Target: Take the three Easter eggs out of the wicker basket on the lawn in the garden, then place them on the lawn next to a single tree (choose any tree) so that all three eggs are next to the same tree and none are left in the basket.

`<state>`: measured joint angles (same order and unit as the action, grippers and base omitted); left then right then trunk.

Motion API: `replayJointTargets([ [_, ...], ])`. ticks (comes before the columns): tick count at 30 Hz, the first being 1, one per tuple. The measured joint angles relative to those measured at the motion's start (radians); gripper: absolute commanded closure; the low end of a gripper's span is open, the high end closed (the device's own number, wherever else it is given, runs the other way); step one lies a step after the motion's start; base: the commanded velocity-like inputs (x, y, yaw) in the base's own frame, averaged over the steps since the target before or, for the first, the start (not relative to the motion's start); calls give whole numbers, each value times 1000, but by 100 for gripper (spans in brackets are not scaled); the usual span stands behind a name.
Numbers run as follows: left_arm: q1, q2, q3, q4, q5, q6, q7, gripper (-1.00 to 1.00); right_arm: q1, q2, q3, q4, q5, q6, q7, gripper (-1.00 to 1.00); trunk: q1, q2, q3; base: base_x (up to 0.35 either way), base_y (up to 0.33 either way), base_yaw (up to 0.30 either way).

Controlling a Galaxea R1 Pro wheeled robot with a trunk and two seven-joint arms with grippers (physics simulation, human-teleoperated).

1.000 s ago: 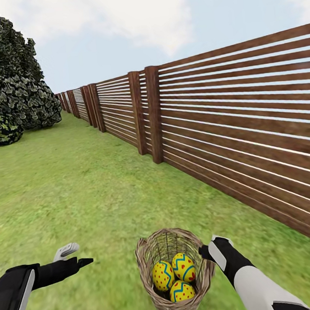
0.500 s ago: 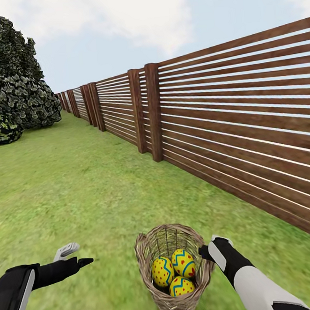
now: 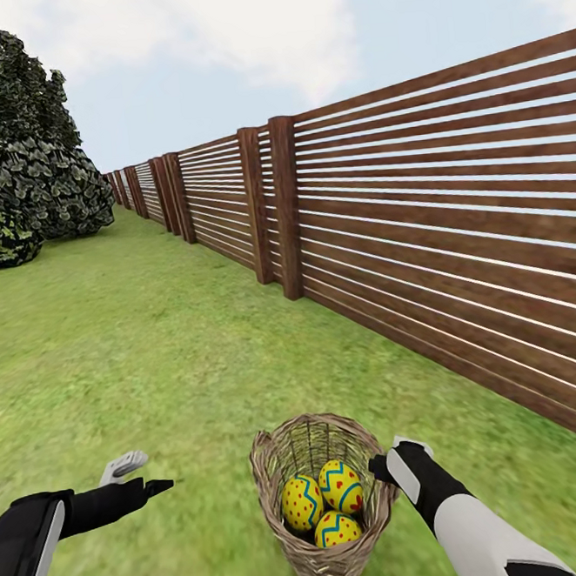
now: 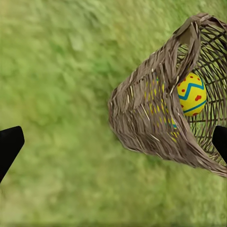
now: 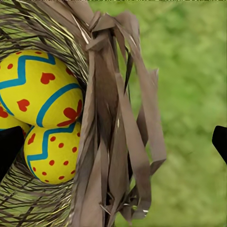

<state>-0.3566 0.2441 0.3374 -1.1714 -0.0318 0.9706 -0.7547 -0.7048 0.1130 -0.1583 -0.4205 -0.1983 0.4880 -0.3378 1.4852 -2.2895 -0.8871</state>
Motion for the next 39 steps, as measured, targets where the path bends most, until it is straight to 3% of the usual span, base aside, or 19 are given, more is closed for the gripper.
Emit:
replayJointTargets([
  [6,0,0,0,0,0,0,0,-100,0,0,-1,1,0,-4,0,-100,0,0,0,0,0,0],
  [7,0,0,0,0,0,0,0,-100,0,0,-1,1,0,-4,0,100,0,0,0,0,0,0],
  [24,0,1,0,0,1,0,0,-100,0,4,-2,0,7,-4,-1,100,0,0,0,0,0,0],
  [39,0,0,-1,0,0,8,2,-100,1,11,5,-8,4,-5,14,100,-57,105,47,0,0,0],
])
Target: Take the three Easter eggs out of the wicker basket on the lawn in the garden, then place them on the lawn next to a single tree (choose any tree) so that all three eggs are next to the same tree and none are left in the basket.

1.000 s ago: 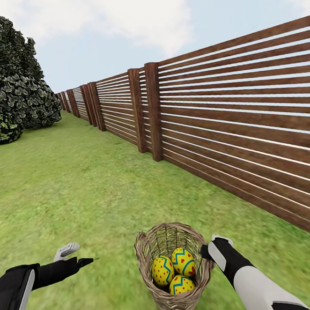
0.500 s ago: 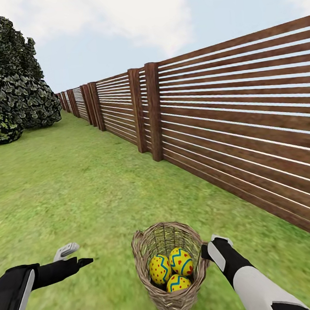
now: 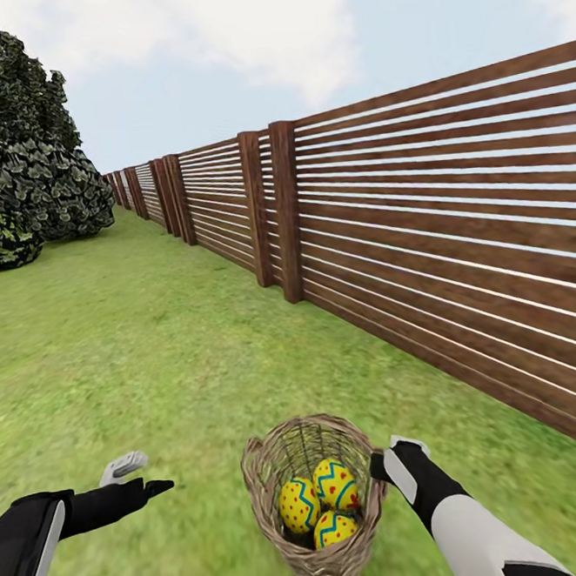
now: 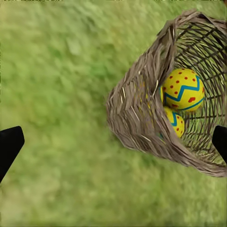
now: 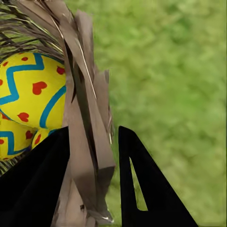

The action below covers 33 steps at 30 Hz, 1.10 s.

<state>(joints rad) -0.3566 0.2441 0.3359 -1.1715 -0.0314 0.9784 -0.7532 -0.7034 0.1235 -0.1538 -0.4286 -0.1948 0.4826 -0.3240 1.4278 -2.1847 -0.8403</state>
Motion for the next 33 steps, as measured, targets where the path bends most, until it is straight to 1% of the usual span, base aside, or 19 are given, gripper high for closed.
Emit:
replayJointTargets([
  [1,0,0,0,0,0,0,0,-100,0,0,-3,-1,-12,-7,6,100,-4,7,3,0,0,0],
  [2,0,0,0,0,0,0,0,-100,-1,-1,-4,-3,-9,-17,10,100,-8,14,6,0,0,0],
  [3,0,0,0,0,0,0,0,-100,0,-1,-2,-2,5,-23,12,100,-12,21,10,0,0,0],
  [4,0,0,0,0,0,0,0,-100,0,-1,0,0,7,-26,14,100,-15,28,13,0,0,0],
  [5,-6,-6,-1,6,3,1,-6,-100,5,4,2,5,15,-30,19,100,-15,28,13,0,0,0],
  [6,-9,-11,-1,7,3,1,-6,-100,11,10,6,13,9,-33,23,100,-15,28,12,0,0,0],
  [7,-9,-17,-2,7,2,1,-6,-100,16,16,2,9,-8,-38,22,100,-15,28,12,0,0,0],
  [8,-10,-23,-2,7,3,1,-6,-100,16,21,0,7,-8,-46,18,100,-15,28,13,0,0,0],
  [9,-10,-28,-1,7,2,1,-6,-100,19,27,2,7,7,-50,17,100,-15,28,13,0,0,0],
  [10,-10,-34,0,7,2,1,-5,-100,21,32,5,9,11,-51,15,100,-15,28,12,0,0,0],
  [12,-11,-45,0,7,1,1,-5,-100,22,44,2,7,2,-63,15,100,-15,28,13,0,0,0],
  [13,-11,-51,0,7,1,1,-5,-100,23,49,3,7,9,-67,14,100,-15,28,13,0,0,0],
  [15,-11,-61,0,7,2,1,-5,-100,23,50,1,7,5,-78,15,100,-15,28,13,0,0,0],
  [17,-11,-61,0,6,2,2,-5,-100,23,50,3,8,19,-83,15,100,-15,28,12,0,124,0],
  [20,-11,-61,0,6,3,2,-5,-100,23,50,1,7,6,-87,16,100,-15,28,13,0,54,0],
  [22,-11,-61,0,6,3,3,-5,-100,23,50,3,8,12,-85,15,100,-15,28,12,0,111,0],
  [29,-11,-60,0,7,3,3,-5,-100,23,50,2,8,11,-86,15,100,-15,28,12,0,181,5],
  [33,-10,-60,1,6,4,3,-6,-100,23,51,2,8,8,-87,15,100,-15,28,13,0,71,212],
])
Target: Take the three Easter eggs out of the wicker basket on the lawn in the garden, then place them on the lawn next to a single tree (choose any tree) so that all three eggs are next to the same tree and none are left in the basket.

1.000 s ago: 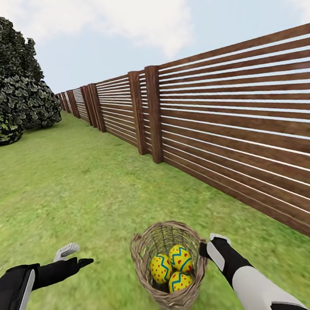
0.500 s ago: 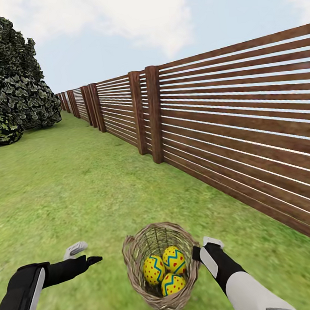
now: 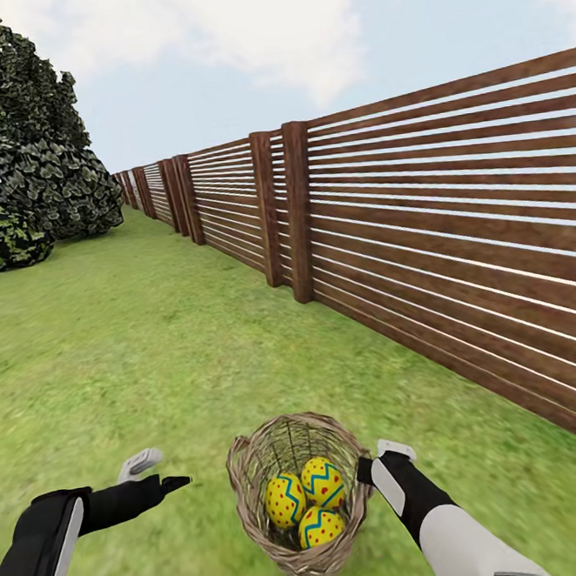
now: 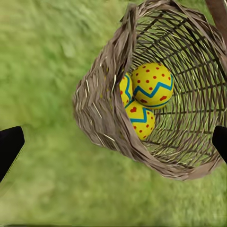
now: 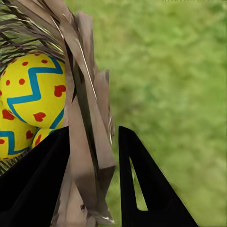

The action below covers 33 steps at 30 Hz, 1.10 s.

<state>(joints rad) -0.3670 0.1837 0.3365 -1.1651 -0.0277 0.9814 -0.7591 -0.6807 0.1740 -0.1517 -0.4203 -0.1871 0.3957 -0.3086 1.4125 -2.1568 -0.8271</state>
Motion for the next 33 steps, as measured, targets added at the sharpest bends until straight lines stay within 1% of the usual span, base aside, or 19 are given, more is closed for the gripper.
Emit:
replayJointTargets([
  [13,0,0,7,0,0,1,-1,-100,0,0,0,0,1,0,0,100,0,0,6,0,1,276],
  [17,0,0,7,1,1,1,-1,-100,0,0,0,0,-4,0,0,100,-15,28,19,0,0,155],
  [27,0,0,6,1,0,1,-1,-100,0,0,0,-1,3,-1,-1,100,-54,98,50,0,0,3],
  [33,0,0,5,1,0,0,-1,-100,0,0,0,-1,-3,-2,0,100,-77,140,69,0,0,0],
])
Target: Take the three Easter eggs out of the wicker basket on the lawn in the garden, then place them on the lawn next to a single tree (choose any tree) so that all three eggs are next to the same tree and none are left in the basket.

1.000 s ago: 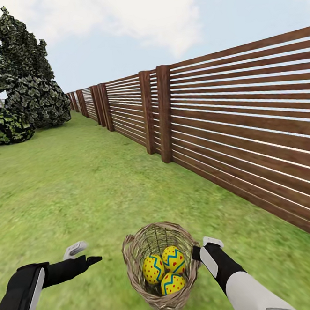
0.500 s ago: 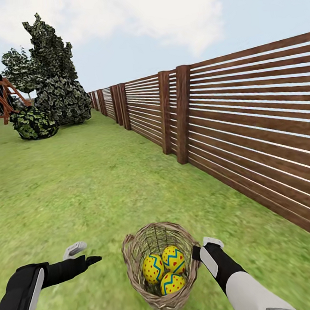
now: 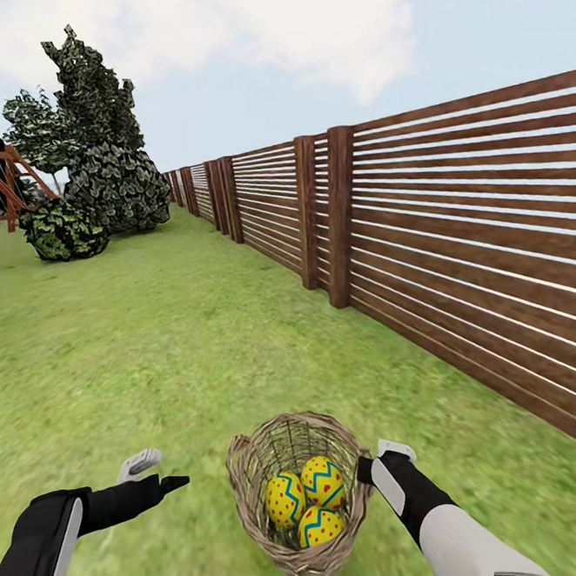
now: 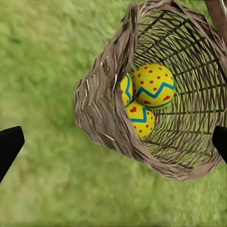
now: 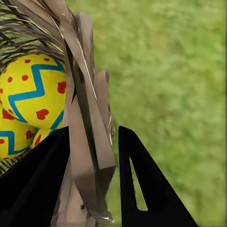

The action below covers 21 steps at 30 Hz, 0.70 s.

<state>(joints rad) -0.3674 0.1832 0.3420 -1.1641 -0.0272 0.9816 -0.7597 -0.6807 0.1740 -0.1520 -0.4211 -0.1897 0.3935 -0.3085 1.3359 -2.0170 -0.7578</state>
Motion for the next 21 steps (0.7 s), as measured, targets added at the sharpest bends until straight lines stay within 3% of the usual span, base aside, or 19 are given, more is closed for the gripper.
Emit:
replayJointTargets([
  [21,0,1,2,0,0,0,0,-100,0,0,-1,-3,2,0,-2,100,-81,147,66,0,0,0],
])
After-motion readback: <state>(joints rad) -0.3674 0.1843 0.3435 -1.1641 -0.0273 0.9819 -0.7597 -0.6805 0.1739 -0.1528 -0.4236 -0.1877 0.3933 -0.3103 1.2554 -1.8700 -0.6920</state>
